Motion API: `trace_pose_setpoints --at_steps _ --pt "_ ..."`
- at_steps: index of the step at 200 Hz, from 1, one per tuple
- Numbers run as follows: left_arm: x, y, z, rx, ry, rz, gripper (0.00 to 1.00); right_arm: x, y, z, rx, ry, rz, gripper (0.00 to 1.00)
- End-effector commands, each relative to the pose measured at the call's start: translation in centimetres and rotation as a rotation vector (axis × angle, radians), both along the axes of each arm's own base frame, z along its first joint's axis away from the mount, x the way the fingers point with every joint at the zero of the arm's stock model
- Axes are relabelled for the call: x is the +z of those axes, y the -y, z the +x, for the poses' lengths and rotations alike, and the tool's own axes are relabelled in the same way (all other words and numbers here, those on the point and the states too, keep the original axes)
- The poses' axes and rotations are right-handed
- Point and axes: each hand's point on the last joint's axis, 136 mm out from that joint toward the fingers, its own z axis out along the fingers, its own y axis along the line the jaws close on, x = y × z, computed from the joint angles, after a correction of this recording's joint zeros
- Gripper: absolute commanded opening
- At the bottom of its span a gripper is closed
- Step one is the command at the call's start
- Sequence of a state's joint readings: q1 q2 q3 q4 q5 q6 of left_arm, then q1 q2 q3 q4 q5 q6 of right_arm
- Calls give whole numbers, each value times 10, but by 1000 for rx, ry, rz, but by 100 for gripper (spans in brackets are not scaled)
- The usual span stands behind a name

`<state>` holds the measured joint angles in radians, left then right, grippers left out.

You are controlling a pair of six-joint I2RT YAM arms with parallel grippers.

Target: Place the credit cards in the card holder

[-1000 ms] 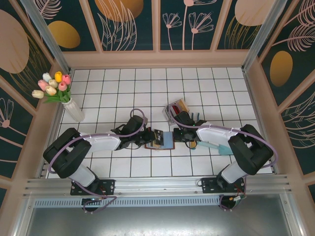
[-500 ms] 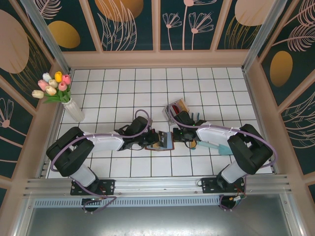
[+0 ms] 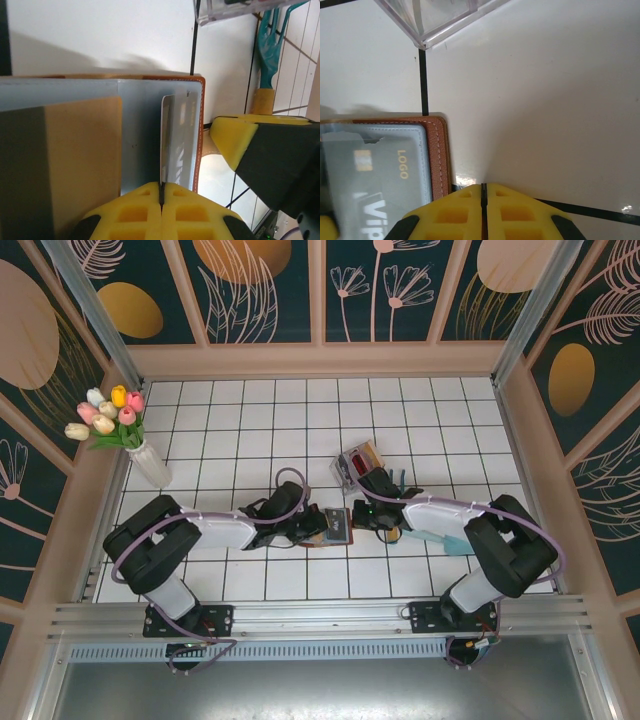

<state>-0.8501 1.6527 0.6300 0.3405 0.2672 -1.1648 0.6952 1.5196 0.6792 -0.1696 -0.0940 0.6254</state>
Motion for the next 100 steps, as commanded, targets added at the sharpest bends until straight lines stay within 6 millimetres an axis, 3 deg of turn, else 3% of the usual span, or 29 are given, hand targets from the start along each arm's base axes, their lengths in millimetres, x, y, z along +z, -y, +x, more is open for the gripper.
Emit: trace_pose_setpoints --at_steps 1,52,72,100 --pt "-4 12 -2 -1 -2 -17 3 -7 -9 -24 37 -93 59 0" --pt "-1 8 1 4 19 32 17 -4 -6 -20 31 -81 47 2" --pt "5 3 3 0 44 72 27 6 -5 -12 28 -53 40 8" --pt "15 -8 6 10 83 133 37 37 -5 7 44 13 74 26"
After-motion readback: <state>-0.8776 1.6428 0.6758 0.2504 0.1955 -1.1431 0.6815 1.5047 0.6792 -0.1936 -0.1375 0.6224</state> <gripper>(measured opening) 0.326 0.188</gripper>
